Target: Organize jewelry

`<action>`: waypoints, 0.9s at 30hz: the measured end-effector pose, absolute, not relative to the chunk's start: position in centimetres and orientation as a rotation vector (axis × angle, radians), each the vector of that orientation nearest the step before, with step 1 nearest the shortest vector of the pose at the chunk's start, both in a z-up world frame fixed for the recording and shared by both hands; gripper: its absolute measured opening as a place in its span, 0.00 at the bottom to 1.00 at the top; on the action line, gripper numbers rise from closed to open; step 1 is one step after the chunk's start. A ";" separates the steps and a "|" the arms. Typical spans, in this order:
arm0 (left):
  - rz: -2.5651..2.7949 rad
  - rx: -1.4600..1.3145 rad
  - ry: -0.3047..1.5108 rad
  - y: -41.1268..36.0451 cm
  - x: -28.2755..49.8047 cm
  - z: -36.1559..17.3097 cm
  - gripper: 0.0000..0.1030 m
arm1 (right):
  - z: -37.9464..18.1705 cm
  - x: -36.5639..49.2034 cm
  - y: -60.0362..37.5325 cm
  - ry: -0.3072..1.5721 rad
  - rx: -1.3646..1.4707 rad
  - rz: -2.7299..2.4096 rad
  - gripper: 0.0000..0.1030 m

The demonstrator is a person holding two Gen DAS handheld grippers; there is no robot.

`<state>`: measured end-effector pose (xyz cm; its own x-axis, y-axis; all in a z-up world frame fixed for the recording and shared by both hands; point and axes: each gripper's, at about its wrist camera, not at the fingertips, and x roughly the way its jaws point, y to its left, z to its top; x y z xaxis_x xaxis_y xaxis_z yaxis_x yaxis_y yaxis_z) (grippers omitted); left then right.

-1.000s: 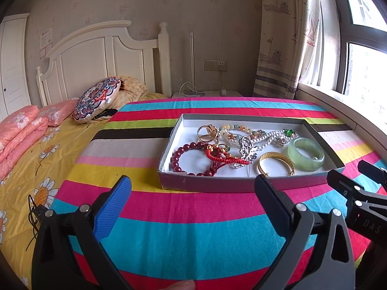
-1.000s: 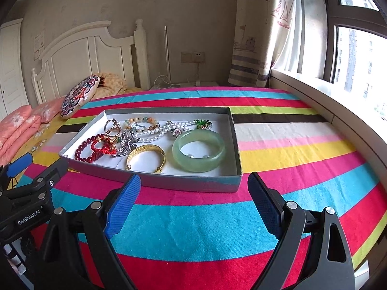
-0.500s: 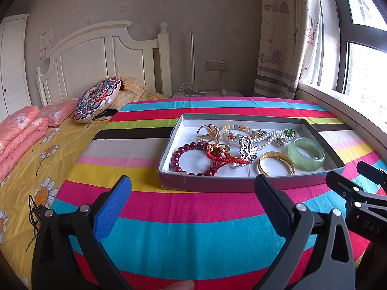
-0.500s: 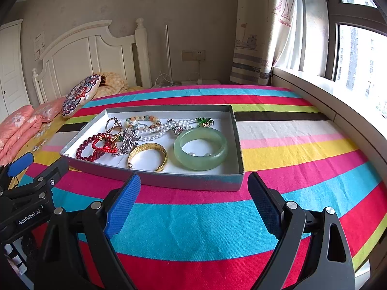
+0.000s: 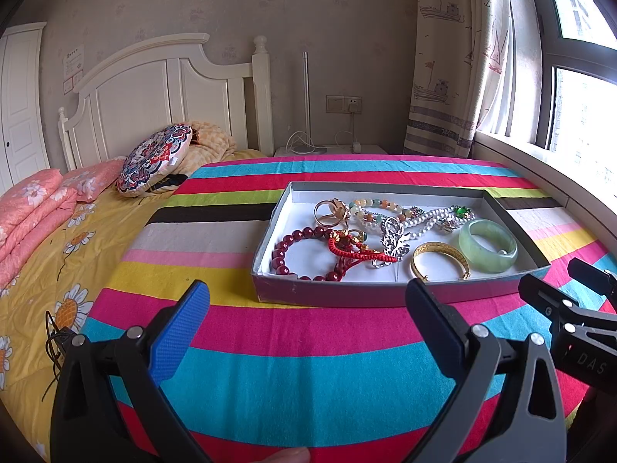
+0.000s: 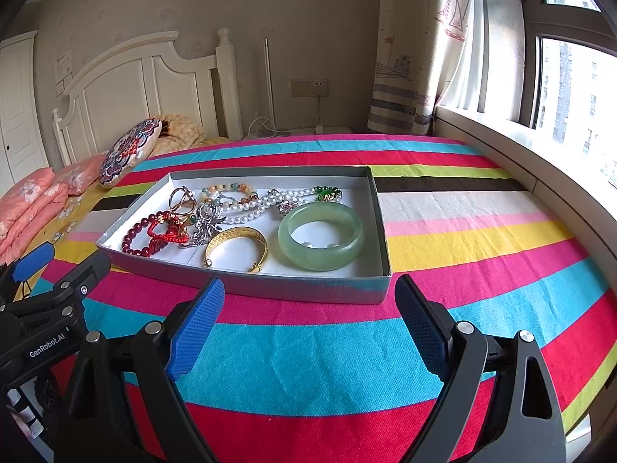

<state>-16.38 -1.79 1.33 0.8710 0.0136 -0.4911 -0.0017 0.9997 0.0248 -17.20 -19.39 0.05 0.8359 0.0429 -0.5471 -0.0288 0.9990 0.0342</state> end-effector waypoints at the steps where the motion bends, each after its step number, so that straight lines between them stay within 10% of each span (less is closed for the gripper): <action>1: 0.008 0.024 0.514 -1.8 -16.4 1.3 0.98 | 0.0 -17.2 -19.4 0.580 0.025 0.039 0.84; 27: -0.007 0.031 0.502 -1.8 -16.6 1.4 0.98 | -0.2 -17.1 -19.3 0.583 0.030 0.043 0.84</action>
